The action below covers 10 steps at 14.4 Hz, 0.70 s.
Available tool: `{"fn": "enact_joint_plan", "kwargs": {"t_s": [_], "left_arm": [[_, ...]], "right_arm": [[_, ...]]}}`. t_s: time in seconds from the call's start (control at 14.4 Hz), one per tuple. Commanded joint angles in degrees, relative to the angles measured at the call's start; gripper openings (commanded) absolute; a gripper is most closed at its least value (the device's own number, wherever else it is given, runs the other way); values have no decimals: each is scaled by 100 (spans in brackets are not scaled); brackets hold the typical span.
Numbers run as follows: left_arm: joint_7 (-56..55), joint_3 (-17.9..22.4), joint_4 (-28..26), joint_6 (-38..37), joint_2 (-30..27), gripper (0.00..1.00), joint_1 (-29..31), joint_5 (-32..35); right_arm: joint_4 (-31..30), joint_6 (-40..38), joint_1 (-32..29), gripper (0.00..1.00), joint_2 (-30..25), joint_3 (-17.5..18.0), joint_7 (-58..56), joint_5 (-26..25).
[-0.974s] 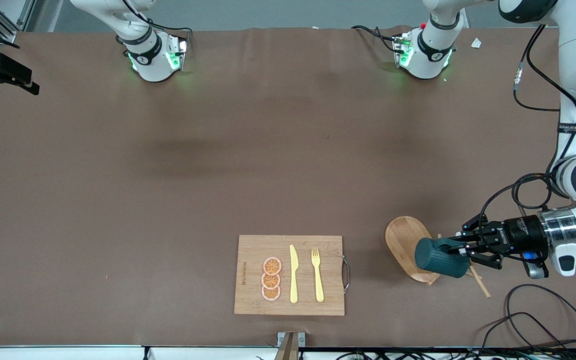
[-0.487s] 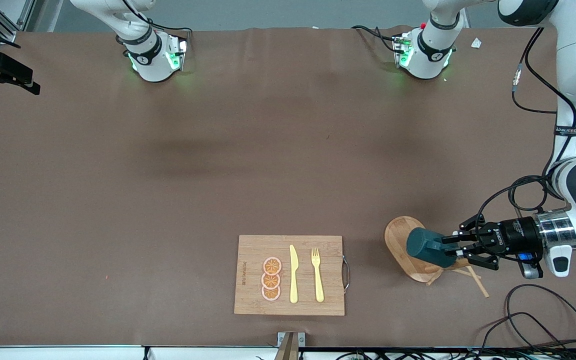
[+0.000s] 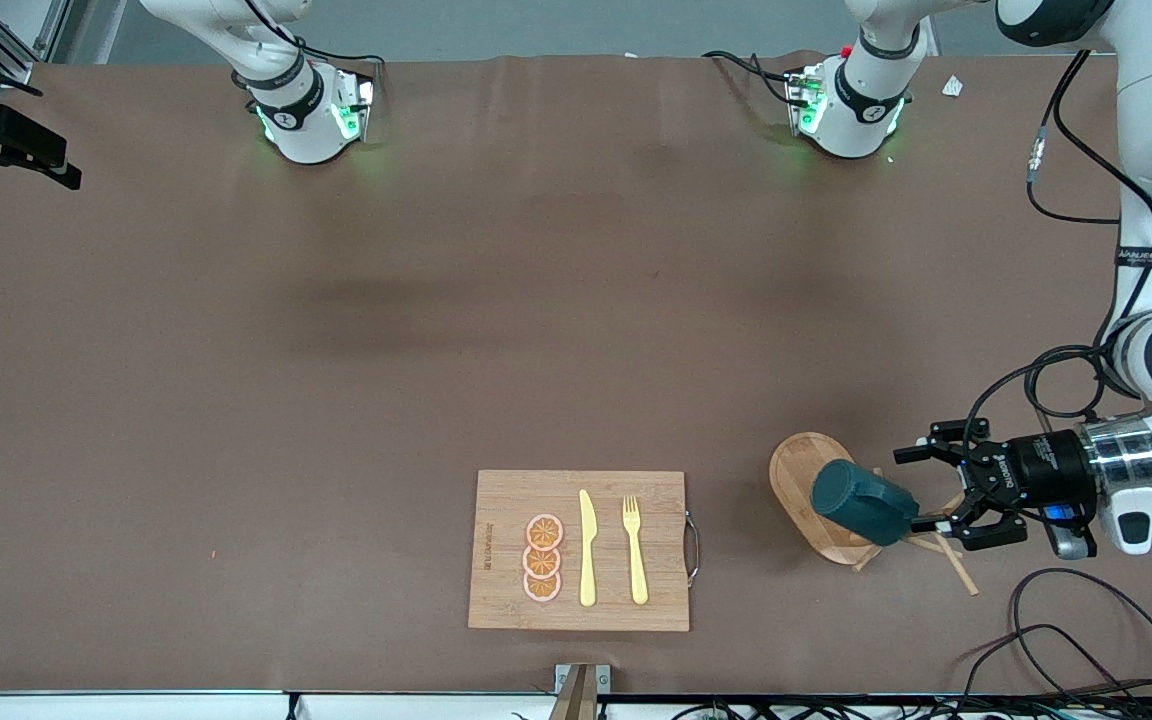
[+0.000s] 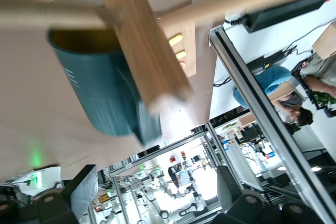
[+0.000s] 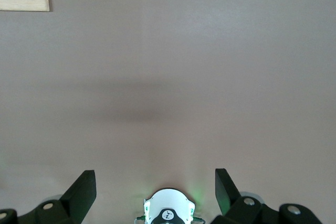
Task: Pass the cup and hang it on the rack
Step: 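Open the left gripper and release the mug on the rack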
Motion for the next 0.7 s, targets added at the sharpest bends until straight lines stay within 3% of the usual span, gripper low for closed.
{"fn": "enact_joint_plan", "kwargs": {"t_s": [0.0, 0.28, 0.63], "left_arm": [[-105, -1, -75, -315, -598, 100, 15, 598], [-61, -263, -75, -509, -1249, 100, -29, 1669], [1360, -1169, -102, -887, -1874, 100, -3, 4830]], "right_arm": [[-119, 29, 36, 100, -150, 7, 5, -46], [-119, 29, 27, 100, -141, 7, 5, -46], [-119, 29, 27, 100, -150, 7, 5, -46]]}}
